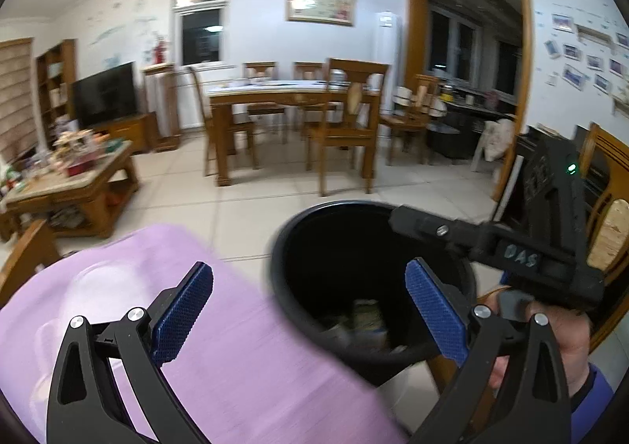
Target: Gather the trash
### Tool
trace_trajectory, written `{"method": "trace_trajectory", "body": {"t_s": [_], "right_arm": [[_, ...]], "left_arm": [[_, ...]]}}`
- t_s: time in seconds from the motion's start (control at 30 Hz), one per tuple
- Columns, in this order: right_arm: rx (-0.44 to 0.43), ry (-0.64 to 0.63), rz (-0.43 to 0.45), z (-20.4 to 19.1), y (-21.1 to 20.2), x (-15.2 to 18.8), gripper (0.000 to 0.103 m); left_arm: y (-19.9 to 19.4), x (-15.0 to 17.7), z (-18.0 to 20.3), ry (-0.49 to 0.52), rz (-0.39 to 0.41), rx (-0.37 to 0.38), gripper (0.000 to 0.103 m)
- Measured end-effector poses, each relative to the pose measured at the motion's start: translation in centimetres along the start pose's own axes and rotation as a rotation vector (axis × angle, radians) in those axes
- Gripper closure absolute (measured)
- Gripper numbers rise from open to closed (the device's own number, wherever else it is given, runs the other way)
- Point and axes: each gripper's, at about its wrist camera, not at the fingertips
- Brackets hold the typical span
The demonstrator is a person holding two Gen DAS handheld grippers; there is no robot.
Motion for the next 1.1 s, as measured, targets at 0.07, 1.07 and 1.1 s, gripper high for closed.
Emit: {"method": "trace_trajectory", "body": {"t_s": [0.07,1.07,1.1], "right_arm": [[-0.017,-0.035,-0.014,-2.7,0.8,0.4,0.015],[-0.025,-0.509,0.1,-29.1,10.0,15.4,0.005],[-0.025,-0.504,0.102,-28.5,9.9,15.1,0.005]], "left_arm": [[-2.0,1.0,-2.6,-0.031,0.003,-0.065,0.005],[-17.5,11.1,-20.3,-0.356,0.133,-0.577,0.005],[-17.4,11.1,-20.3,-0.356,0.129,-0.576,0.005]]}}
Point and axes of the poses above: each gripper's, at about its wrist camera, not at the fingertips, and y roughly the way its jaws point, z to its right, x to its underside
